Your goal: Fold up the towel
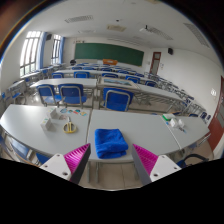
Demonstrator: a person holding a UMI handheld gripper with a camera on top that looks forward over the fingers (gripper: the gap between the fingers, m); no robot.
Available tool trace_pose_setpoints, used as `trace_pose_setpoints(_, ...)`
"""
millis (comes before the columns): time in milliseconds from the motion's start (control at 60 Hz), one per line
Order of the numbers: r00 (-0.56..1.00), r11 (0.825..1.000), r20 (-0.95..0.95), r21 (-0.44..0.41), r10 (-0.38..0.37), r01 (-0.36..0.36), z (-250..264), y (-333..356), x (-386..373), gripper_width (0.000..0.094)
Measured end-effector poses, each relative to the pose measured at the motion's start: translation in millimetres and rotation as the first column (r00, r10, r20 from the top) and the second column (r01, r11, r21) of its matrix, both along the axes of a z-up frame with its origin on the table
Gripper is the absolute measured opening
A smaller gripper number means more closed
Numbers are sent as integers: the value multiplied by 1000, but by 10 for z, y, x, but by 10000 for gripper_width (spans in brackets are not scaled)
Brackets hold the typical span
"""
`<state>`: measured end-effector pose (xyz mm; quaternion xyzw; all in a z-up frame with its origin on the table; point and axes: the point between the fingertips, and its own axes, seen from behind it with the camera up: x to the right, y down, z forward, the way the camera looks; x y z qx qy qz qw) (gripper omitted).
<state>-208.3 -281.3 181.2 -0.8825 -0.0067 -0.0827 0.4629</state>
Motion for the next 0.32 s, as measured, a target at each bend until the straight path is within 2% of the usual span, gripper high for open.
trace_pose_setpoints(150, 1000, 1000, -5, 11, -22, 22, 177, -469, -163, 848)
trace_pose_setpoints(317, 999, 999, -15, 24, -37, 37, 289, -696, -295, 852)
